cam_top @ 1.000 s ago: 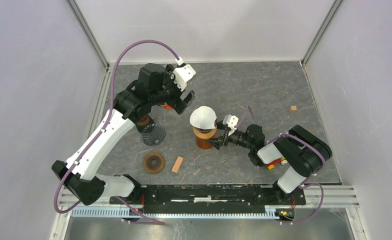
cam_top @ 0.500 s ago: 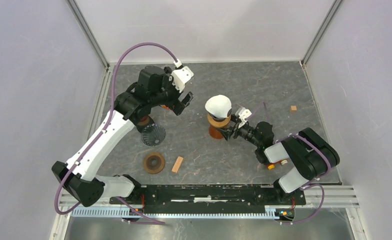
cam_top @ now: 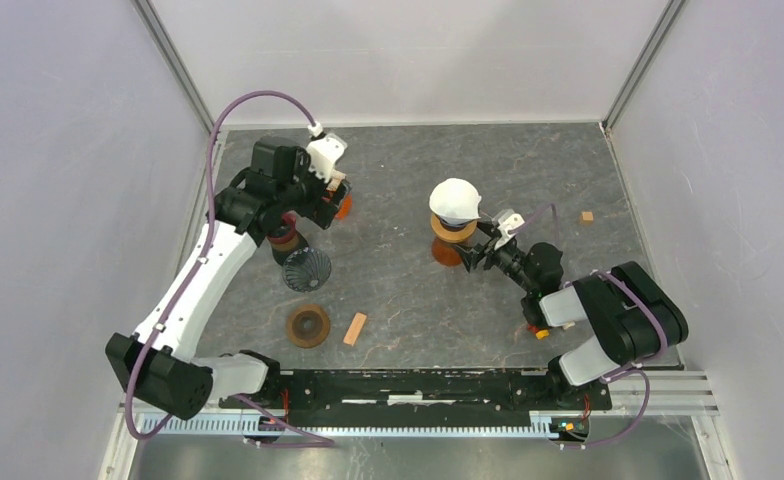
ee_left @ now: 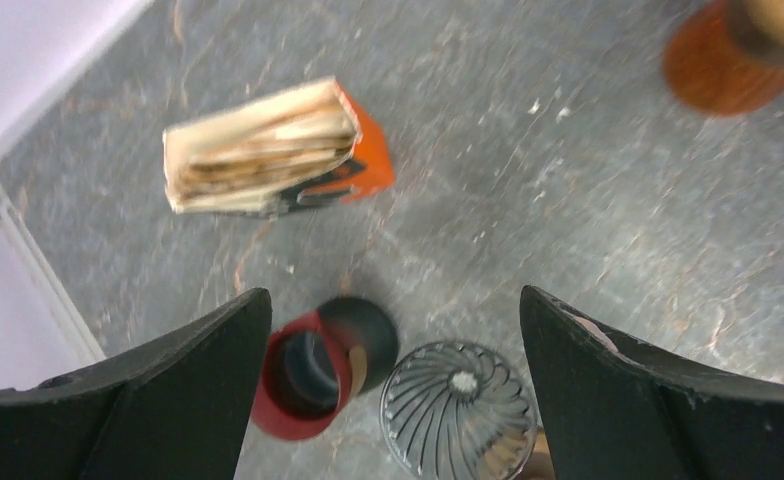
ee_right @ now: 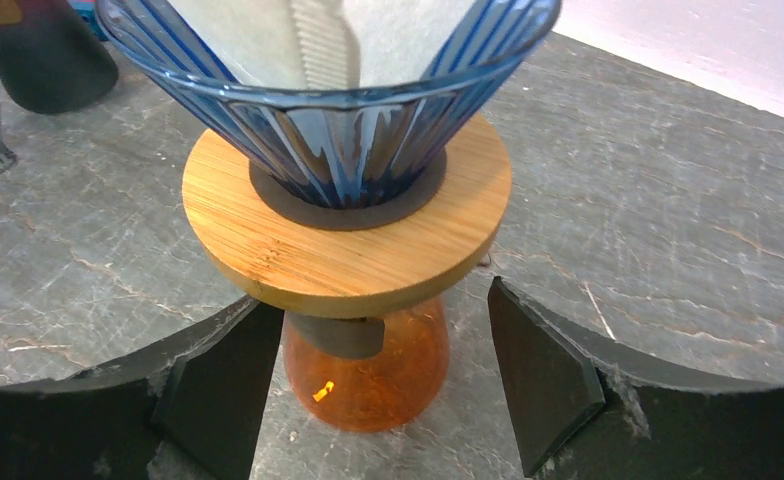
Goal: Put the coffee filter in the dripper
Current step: Move the coffee server to the center of the board.
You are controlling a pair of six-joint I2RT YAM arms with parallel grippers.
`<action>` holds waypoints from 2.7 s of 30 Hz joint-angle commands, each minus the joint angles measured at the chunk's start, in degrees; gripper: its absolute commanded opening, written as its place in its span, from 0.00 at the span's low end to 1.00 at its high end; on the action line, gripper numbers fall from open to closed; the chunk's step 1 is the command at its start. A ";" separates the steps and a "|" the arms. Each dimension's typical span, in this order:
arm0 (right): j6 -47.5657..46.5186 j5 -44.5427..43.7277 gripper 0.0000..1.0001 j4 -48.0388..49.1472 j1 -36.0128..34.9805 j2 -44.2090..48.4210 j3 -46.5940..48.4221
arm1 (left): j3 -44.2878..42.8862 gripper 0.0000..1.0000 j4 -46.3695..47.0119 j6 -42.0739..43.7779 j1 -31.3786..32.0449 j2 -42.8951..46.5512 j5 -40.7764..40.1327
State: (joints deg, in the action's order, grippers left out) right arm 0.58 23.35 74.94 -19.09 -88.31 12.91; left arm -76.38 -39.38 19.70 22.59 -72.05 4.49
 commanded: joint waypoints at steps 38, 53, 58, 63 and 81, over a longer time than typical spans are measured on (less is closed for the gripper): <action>-10.07 5.15 0.96 -13.31 3.08 20.38 -7.02 | -5.73 0.29 -12.84 4.47 -25.36 -23.91 1.86; -9.56 4.88 0.95 -19.76 3.18 24.16 -4.22 | -12.99 0.02 -13.77 -2.30 -15.13 -25.85 11.77; -13.68 5.45 0.94 -33.26 3.24 26.77 1.33 | -13.64 0.02 -14.41 -3.95 -6.28 -26.88 10.00; -20.30 5.47 0.94 -49.73 3.67 30.38 7.69 | -12.06 0.02 -14.46 -4.94 -3.74 -26.44 8.62; -21.41 5.75 0.94 -57.36 3.71 33.29 9.60 | -7.00 0.17 -10.17 -6.00 -0.65 -25.11 3.99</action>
State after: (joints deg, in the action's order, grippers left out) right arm -20.40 28.45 17.72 -15.62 -56.27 20.18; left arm -83.18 -52.58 15.86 21.65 -98.96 9.41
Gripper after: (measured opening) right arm 0.942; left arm 0.123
